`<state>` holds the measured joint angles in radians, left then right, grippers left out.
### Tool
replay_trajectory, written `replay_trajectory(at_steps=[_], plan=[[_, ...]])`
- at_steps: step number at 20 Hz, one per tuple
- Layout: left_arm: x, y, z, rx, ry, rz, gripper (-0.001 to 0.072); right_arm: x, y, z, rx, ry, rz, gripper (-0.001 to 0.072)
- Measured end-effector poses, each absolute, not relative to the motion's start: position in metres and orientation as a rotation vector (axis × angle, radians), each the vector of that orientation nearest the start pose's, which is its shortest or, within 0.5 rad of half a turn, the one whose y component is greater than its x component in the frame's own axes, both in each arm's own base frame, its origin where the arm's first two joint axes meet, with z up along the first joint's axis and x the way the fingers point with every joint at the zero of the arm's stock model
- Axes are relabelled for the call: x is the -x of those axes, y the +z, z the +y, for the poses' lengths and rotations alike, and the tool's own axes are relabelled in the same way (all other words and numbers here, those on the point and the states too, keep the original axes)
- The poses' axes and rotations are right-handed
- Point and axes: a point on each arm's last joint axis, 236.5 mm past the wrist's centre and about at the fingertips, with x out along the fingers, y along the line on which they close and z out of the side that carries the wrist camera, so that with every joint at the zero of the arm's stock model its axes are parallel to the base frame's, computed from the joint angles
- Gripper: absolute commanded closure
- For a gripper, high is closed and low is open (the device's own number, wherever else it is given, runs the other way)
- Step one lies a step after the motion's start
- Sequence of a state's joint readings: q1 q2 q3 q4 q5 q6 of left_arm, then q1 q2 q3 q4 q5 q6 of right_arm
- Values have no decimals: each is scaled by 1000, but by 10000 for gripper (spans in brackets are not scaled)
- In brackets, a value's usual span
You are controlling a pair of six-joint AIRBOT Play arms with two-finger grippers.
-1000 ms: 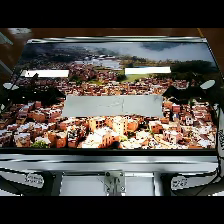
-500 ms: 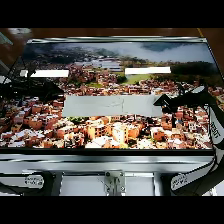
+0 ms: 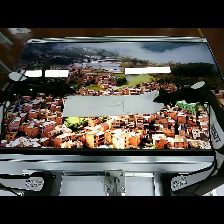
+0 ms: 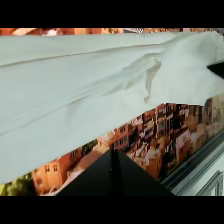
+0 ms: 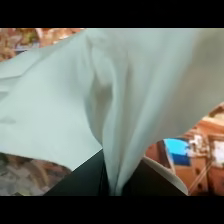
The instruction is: Fold the shirts.
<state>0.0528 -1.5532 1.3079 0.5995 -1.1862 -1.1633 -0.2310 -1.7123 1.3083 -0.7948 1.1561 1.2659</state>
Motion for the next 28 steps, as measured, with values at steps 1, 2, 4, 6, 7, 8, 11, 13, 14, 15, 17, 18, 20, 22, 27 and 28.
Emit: replay_trajectory(at_steps=[1,2,4,6,7,8,11,13,14,15,17,18,20,22,27,28], plan=[[-444,35,-176,615,-685,1140,671,-448,-43,52,-693,364,1295,651],[-441,26,-198,598,-708,1156,671,-440,-26,56,-678,392,1299,651],[-435,11,-245,595,-751,1174,671,-423,5,63,-661,435,1308,651],[-425,-4,-298,631,-792,1193,671,-403,32,66,-630,455,1322,651],[-422,-10,-321,663,-802,1197,671,-392,45,68,-614,465,1328,651],[-415,-16,-345,699,-814,1207,671,-383,56,68,-600,462,1335,651],[-389,-26,-405,797,-867,1241,671,-357,86,69,-565,455,1340,651],[-364,-34,-440,849,-899,1285,672,-343,104,71,-548,455,1328,650],[-349,-39,-457,868,-913,1311,672,-336,111,71,-538,452,1323,651],[-336,-44,-470,885,-924,1337,672,-332,118,72,-531,449,1312,651],[-315,-52,-492,933,-931,1384,671,-321,132,74,-519,445,1294,651],[-308,-55,-499,959,-929,1401,672,-316,138,75,-513,445,1282,651],[-307,-52,-507,1011,-932,1395,673,-308,149,76,-506,442,1260,650],[-322,-38,-504,1049,-942,1338,674,-304,156,77,-504,437,1244,651],[-411,60,-436,1099,-969,1012,674,-318,167,76,-520,405,1156,651],[-429,86,-413,1098,-964,933,674,-323,169,75,-525,398,1134,651]])
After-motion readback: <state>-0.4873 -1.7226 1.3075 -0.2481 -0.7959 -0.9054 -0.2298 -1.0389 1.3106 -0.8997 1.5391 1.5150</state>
